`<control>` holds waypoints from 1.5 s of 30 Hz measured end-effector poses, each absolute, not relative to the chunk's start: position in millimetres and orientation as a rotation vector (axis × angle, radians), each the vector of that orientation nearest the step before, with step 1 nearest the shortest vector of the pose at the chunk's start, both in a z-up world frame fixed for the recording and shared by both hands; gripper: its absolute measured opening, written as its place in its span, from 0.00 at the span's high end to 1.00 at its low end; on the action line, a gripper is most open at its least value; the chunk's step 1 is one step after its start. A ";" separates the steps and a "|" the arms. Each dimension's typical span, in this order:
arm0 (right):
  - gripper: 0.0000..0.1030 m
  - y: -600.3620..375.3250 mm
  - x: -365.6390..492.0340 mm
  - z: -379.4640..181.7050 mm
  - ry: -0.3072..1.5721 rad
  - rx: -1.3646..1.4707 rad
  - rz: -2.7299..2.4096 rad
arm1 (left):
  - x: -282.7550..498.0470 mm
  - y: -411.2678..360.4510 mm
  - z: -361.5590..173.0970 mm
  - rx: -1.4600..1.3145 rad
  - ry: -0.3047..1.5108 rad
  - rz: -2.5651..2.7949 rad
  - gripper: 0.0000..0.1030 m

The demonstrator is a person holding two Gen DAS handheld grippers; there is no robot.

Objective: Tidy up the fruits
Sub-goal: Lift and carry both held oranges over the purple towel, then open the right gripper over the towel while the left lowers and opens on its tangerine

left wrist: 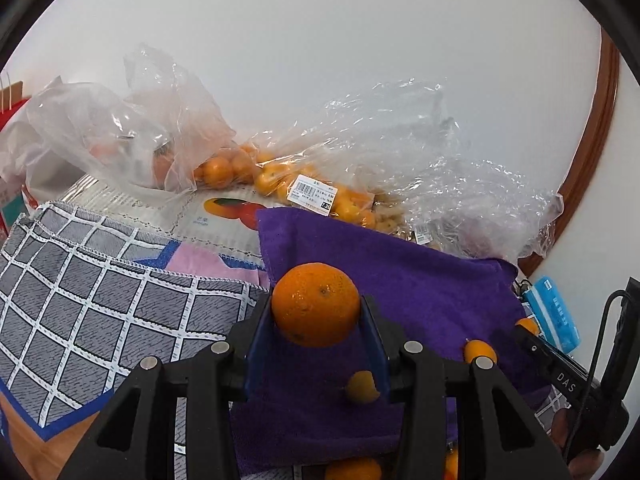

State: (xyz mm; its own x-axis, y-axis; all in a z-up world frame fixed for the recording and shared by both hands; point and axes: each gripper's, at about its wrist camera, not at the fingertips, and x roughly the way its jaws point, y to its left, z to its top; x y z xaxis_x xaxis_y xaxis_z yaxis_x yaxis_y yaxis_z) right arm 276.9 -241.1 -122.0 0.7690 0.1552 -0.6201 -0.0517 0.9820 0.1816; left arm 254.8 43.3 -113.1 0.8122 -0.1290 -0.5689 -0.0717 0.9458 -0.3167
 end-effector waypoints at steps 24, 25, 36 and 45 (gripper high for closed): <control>0.65 -236.0 284.1 -137.2 0.741 0.122 0.084 | 265.0 31.6 -129.4 -0.314 0.684 -0.063 0.60; 0.65 -235.8 284.3 -137.3 0.743 0.122 0.084 | 265.1 31.8 -129.6 -0.314 0.685 -0.064 0.60; 0.62 -230.2 284.3 -137.3 0.743 0.091 0.091 | 266.0 30.8 -129.4 -0.316 0.687 -0.079 0.60; 0.52 -230.2 281.6 -133.8 0.723 0.085 0.085 | 267.9 26.5 -131.3 -0.299 0.707 -0.098 0.60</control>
State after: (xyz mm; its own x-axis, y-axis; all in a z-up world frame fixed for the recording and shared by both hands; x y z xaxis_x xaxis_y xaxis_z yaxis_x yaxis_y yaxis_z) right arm 281.6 -230.2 -133.8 0.7467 0.1065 -0.6566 -0.0479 0.9931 0.1066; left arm 267.9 26.5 -131.3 0.7574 -0.1894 -0.6249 -0.0117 0.9529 -0.3030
